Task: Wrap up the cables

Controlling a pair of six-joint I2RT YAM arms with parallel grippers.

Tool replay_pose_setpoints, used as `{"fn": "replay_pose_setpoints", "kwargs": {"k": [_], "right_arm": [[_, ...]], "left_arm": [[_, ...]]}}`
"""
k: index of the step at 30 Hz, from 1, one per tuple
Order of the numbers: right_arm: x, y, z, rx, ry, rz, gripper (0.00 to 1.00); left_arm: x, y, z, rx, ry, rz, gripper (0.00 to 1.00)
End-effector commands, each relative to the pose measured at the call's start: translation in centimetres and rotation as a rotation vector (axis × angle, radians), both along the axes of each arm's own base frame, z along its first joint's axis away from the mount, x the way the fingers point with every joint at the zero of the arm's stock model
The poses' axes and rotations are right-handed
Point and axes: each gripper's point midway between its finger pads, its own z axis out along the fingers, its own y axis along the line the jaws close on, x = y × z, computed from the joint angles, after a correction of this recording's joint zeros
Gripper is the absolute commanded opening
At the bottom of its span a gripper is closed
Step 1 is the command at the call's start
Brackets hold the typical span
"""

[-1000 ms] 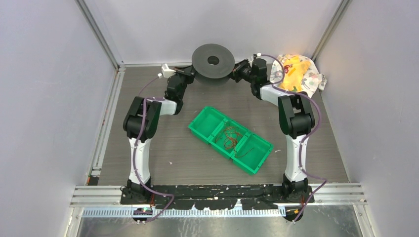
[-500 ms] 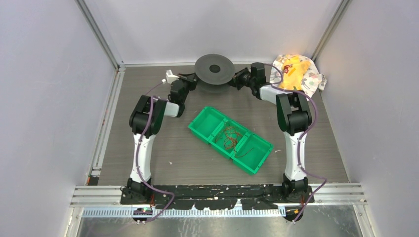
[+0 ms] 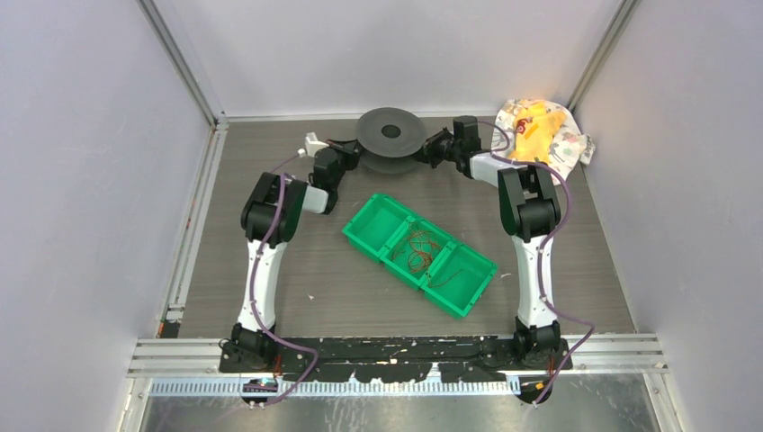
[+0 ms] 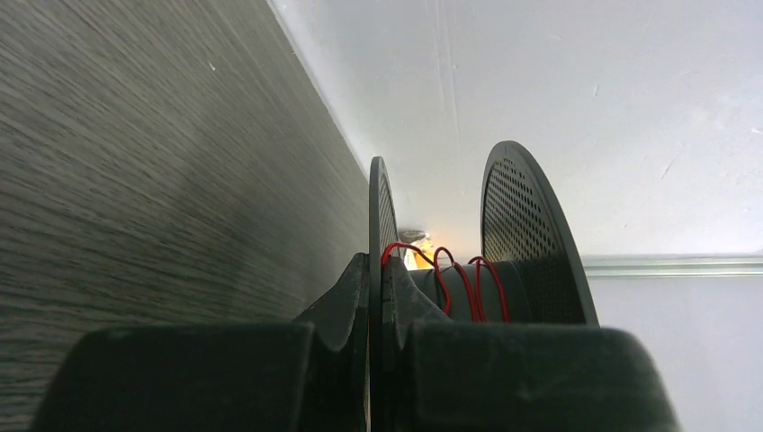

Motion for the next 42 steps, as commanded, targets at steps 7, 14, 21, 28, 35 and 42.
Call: {"fn": "replay_pose_setpoints", "kwargs": {"k": [7, 14, 21, 28, 35, 42], "right_arm": [[0.6, 1.5, 2.8, 0.032, -0.086, 0.054, 0.01], [0.6, 1.0, 2.5, 0.023, -0.09, 0.049, 0.01], [0.7, 0.6, 2.3, 0.015, -0.09, 0.038, 0.0], [0.4, 0.5, 1.1, 0.015, -0.069, 0.038, 0.0], [0.3, 0.3, -0.1, -0.018, -0.047, 0.037, 0.01], [0.3, -0.1, -2.0, -0.06, -0.016, 0.026, 0.01]], "left_arm": [[-0.6, -3.0, 0.2, 0.054, -0.04, -0.12, 0.04], [-0.9, -3.1, -0.4, 0.044, -0.014, -0.135, 0.16], [-1.2, -3.1, -1.0, 0.056, 0.005, -0.152, 0.23], [-1.5, -2.7, -2.2, 0.05, 0.037, -0.145, 0.27], [-1.5, -2.1, -2.5, 0.055, 0.05, -0.143, 0.33], [-1.8, -1.6, -2.6, 0.066, 0.066, -0.166, 0.35]]}}
